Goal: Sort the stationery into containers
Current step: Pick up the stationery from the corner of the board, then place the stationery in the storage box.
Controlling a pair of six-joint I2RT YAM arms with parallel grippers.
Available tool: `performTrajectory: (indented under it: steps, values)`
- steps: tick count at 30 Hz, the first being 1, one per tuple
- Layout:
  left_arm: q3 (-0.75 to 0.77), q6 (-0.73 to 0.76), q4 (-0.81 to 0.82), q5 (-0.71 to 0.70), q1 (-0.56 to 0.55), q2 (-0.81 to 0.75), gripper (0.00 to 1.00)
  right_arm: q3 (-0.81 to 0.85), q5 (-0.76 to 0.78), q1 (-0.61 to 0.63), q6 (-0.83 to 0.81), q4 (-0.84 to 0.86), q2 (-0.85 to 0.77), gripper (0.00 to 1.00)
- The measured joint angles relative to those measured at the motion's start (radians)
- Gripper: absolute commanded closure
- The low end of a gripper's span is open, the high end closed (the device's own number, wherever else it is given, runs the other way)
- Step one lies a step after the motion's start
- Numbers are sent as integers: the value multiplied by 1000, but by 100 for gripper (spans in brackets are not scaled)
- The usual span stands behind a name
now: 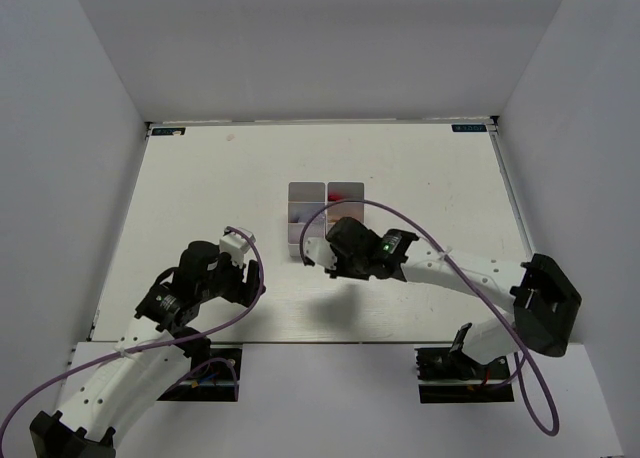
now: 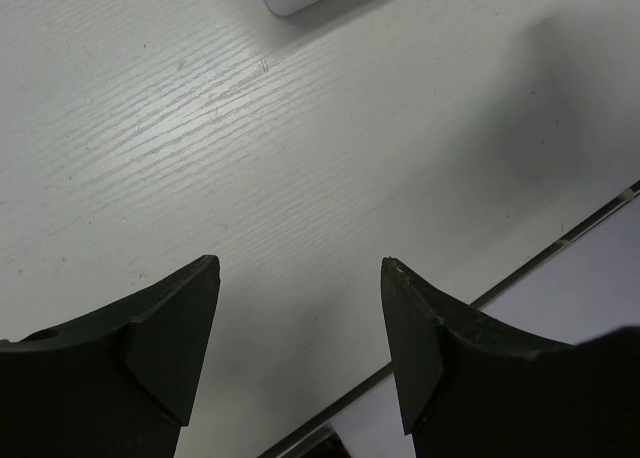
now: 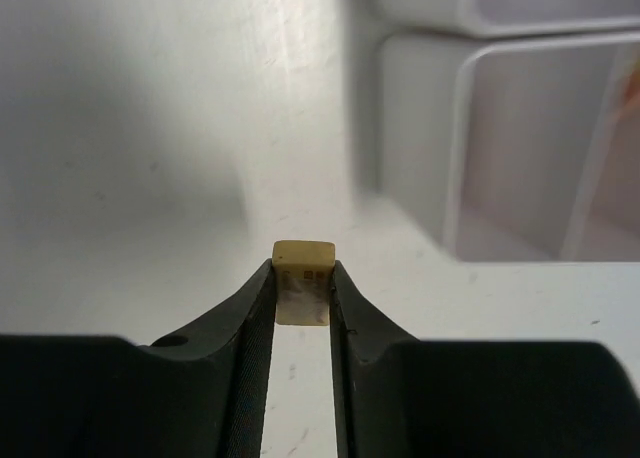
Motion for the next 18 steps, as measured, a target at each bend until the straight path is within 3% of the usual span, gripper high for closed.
performTrajectory:
  steps: [18]
  values:
    - [0, 0, 0, 0, 0, -2, 24, 164, -25, -155, -79, 127, 106, 100]
